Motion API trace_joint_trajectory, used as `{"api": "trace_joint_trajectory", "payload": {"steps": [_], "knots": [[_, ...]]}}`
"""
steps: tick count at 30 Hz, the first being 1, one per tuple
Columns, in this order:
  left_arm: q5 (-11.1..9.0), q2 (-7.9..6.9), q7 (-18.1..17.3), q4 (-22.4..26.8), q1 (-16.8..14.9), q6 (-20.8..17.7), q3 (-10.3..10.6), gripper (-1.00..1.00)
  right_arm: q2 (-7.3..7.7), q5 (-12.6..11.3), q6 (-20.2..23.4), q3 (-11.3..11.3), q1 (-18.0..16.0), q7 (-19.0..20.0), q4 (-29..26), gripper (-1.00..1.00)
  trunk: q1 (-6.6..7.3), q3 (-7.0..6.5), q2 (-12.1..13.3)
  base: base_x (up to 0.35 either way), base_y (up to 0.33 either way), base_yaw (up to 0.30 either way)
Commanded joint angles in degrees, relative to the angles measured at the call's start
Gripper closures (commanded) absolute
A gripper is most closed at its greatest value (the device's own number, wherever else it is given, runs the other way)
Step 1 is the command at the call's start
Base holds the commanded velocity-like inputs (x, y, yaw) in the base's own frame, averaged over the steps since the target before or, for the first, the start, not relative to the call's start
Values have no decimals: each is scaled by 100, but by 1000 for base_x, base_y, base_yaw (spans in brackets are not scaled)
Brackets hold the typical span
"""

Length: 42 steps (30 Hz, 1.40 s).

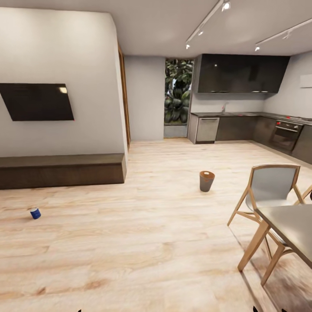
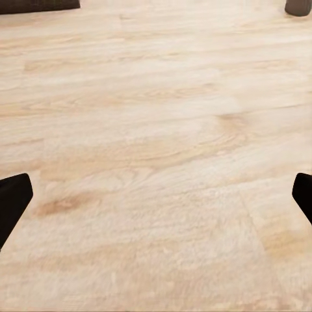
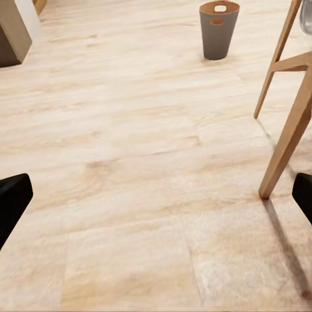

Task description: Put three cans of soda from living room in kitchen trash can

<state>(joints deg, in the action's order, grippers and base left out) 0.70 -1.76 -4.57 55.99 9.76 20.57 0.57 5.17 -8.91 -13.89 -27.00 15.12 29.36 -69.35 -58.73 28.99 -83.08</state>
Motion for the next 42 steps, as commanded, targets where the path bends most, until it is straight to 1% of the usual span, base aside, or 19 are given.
{"api": "trace_joint_trajectory", "payload": {"steps": [1, 21, 42], "knots": [[0, 0, -2, 0, 0, 0, -1, -100, 0, 1, 0, 0, 0, -2, -2, -100, 0, 4, 0, 324, 0, 0], [0, 0, -8, 0, 0, 0, -1, -100, -6, 4, 0, 1, 0, -9, -1, -100, 0, 26, 0, 324, 3, 0], [6, 0, -9, 0, 0, 0, 0, -100, -7, 6, 0, 1, 0, -9, 0, -100, 0, 26, 0, 324, 85, 0]]}}
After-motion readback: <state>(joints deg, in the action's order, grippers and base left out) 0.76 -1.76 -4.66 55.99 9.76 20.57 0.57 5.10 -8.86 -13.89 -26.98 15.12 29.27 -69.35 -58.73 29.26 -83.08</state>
